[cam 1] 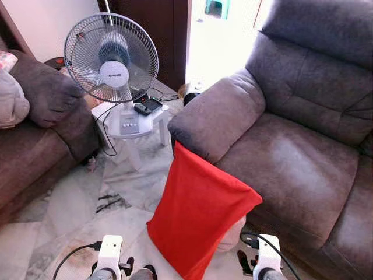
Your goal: Move the pillow to the sofa from floor
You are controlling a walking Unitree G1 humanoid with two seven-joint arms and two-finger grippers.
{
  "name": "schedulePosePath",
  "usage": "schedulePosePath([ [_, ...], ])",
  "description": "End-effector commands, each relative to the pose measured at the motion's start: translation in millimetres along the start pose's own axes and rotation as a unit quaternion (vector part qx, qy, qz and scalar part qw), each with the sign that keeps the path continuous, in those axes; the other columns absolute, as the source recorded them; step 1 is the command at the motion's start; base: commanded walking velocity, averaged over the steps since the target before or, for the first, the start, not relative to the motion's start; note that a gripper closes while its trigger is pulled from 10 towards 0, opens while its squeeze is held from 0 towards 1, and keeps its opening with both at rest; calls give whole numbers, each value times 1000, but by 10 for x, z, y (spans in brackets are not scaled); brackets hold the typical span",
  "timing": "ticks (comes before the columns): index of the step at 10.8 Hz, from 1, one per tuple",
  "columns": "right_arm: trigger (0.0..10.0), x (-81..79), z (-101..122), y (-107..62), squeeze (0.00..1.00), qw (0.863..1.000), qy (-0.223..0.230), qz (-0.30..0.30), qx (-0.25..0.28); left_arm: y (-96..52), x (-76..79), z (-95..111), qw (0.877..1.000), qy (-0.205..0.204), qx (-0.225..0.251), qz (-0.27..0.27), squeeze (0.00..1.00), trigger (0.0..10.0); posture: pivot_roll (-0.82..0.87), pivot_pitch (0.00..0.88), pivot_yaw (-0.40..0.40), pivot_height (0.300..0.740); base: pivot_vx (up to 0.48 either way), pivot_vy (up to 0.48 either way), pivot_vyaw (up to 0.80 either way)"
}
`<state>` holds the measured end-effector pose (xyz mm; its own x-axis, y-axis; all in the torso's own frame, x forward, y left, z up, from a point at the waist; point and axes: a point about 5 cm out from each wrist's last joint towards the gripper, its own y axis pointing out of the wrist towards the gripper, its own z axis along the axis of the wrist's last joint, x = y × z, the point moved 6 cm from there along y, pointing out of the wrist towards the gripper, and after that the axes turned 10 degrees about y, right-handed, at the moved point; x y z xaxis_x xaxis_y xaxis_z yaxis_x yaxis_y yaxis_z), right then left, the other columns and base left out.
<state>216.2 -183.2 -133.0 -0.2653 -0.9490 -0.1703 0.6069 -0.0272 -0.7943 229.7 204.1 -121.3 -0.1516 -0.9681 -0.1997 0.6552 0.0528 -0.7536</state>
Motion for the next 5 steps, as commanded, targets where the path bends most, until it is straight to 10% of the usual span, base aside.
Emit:
schedulePosePath([
  [1, 10000, 14, 8, 2, 0, 1000, 5, -5, -1, -8, 6, -47, 1000, -6, -7, 0, 0, 10000, 13, 87, -38, 740, 0, 0, 0],
  [5, 10000, 88, -25, -8, 0, 1000, 11, -16, -9, -10, 20, -50, 1000, -4, -6, -3, 0, 10000, 12, 69, -32, 740, 126, 0, 0],
])
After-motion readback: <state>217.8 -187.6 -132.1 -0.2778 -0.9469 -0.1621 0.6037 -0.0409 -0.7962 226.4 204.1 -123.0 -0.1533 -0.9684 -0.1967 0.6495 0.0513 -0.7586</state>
